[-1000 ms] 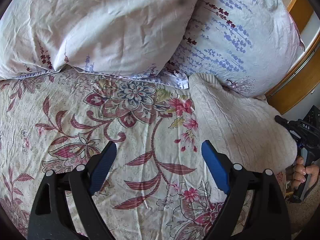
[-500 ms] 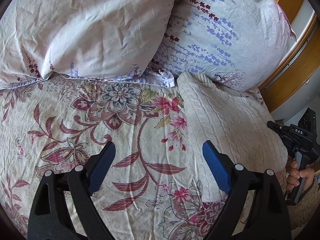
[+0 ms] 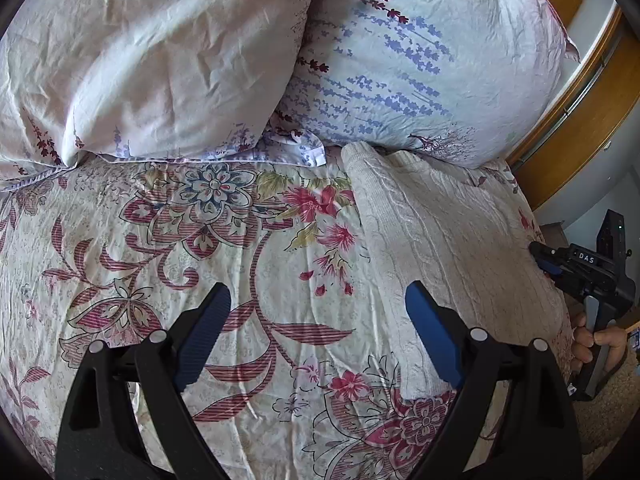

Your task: Fold small clothes

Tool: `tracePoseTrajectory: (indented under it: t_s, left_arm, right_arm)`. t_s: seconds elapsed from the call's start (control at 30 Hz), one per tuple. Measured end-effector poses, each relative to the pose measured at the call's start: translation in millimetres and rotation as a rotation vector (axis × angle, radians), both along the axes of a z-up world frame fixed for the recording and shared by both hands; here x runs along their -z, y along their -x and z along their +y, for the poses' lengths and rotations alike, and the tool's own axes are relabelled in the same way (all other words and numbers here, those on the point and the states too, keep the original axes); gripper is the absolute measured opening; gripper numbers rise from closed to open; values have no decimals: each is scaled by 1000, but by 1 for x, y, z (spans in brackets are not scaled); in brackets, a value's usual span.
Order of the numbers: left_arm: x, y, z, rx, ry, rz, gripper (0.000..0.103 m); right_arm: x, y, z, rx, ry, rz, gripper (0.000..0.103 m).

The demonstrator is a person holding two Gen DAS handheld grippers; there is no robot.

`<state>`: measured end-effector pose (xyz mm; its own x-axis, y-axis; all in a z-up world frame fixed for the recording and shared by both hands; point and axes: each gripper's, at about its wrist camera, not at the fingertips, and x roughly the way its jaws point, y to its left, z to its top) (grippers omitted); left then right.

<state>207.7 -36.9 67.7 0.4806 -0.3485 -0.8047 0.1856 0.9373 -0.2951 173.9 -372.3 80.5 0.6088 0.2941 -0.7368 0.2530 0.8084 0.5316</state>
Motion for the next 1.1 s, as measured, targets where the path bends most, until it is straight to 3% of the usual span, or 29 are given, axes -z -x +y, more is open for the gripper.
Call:
tracePoseTrajectory:
  t_s: [0.07,0.33,0.37,0.43,0.53,0.73,0.8,0.83,0.9,1.1]
  left_arm:
    - [-3,-1,-4,14,7,-10,89]
    - [-25,-10,-59,152,-8,-86,93]
    - [-28,-11,-68,175,-9,-97,94]
    - [-30,-12,-88,220,-27,-113,95]
    - [-27,-14,-110,254,-88,-118,95]
    - [-20,-18,-108,192,-158,-101,100]
    - [-21,-20,-100,152,-180,-104,101]
    - [-22,-22,-97,130,-196,-107,101]
    - [-24,-24,-94,103,-216,-111,101]
    - [-36,-23,-123,178,-197,-169,101]
  right_arm:
    - [-6,6,-3,-21,-5,7,45]
    - [14,28,6,-100,-151,81,45]
    - [16,29,10,-112,-145,80,41]
    - [18,27,16,-106,-59,97,15]
    - [26,20,10,-36,-52,105,14]
    - [23,7,15,-74,14,122,17]
    - [16,8,8,-55,-7,101,22]
    - [10,9,5,-33,6,84,34]
    - [-5,8,4,-14,52,27,38]
    - [-23,-13,38,-147,150,-37,38]
